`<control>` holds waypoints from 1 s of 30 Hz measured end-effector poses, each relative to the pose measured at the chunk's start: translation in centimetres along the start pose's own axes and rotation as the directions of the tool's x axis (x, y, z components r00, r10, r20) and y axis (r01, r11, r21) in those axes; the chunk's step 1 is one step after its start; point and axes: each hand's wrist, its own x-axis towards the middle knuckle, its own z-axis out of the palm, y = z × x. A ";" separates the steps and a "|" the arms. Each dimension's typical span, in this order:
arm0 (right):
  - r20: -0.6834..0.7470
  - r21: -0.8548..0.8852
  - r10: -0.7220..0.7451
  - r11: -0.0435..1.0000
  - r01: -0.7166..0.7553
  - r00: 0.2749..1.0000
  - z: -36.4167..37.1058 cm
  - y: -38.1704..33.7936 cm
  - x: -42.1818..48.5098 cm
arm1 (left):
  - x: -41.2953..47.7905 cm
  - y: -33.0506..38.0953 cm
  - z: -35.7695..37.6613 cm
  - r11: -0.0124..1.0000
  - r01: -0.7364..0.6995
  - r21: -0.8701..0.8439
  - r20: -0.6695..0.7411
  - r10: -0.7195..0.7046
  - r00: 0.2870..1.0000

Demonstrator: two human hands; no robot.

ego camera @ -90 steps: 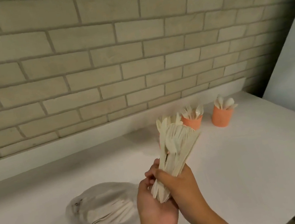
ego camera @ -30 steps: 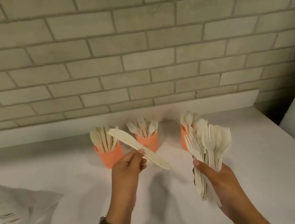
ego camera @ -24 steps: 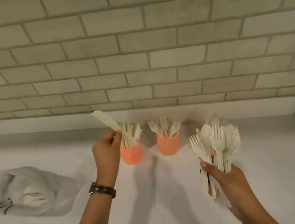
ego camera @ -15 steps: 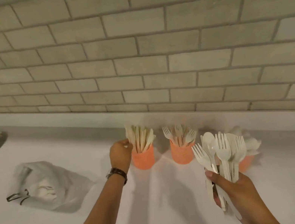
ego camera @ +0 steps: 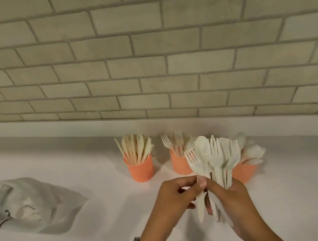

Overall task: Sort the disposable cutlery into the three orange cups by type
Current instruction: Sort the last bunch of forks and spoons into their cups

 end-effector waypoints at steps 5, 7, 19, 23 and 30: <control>0.004 -0.015 -0.047 0.999 0.047 0.999 0.1 -0.3 -0.5 | -1.6 0.4 0.5 0.984 -0.072 -0.166 0.020 0.076 0.997; 0.015 -0.051 -0.070 0.996 0.070 0.997 0.2 -0.2 -0.5 | -1.7 0.4 0.3 0.985 -0.063 -0.160 0.024 0.068 0.997; -0.036 -0.096 0.049 0.994 -0.052 0.998 -0.5 0.6 -0.8 | 4.4 -0.3 -7.6 0.986 -0.083 -0.141 -0.580 -0.015 0.814; -0.044 -0.027 0.061 0.998 -0.062 0.997 -1.0 0.5 -0.4 | 7.4 -0.6 -10.4 0.980 -0.077 0.186 -0.741 0.191 0.644; -0.051 0.026 0.061 0.998 -0.059 0.997 -1.2 0.4 0.2 | 11.0 -4.5 -11.0 0.862 0.247 0.442 -0.716 0.174 0.676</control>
